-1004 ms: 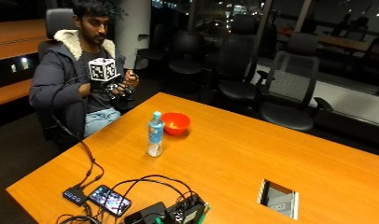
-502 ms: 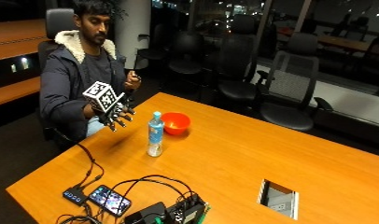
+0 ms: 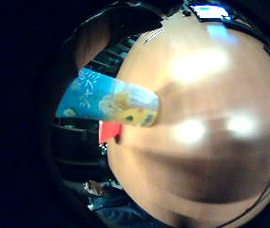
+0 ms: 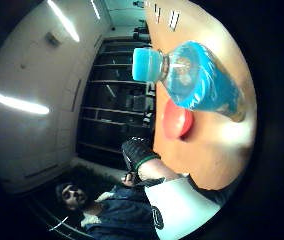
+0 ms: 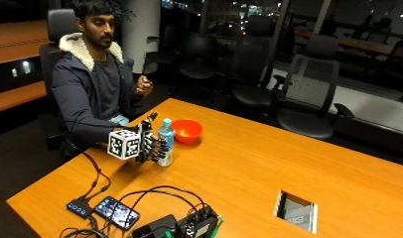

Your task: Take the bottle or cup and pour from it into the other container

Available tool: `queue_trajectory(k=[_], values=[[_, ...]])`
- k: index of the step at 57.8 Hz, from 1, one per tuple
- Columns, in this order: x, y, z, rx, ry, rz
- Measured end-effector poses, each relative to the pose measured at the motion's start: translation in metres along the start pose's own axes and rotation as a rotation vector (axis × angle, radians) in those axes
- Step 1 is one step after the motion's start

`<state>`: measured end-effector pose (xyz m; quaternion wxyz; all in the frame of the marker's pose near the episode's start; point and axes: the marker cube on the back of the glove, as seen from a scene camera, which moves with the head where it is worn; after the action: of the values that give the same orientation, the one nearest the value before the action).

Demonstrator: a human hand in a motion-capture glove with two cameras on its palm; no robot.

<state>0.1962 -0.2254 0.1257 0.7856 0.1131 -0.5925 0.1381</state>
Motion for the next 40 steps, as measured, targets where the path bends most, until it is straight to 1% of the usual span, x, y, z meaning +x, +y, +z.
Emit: queue_trajectory(k=[7, 15, 24, 40], values=[[0.008, -0.015, 0.013, -0.022, -0.121, -0.05], [0.016, -0.026, 0.028, -0.114, -0.236, -0.097], [0.025, -0.037, 0.039, -0.147, -0.23, -0.107], [0.03, -0.045, 0.043, -0.117, -0.23, -0.099]])
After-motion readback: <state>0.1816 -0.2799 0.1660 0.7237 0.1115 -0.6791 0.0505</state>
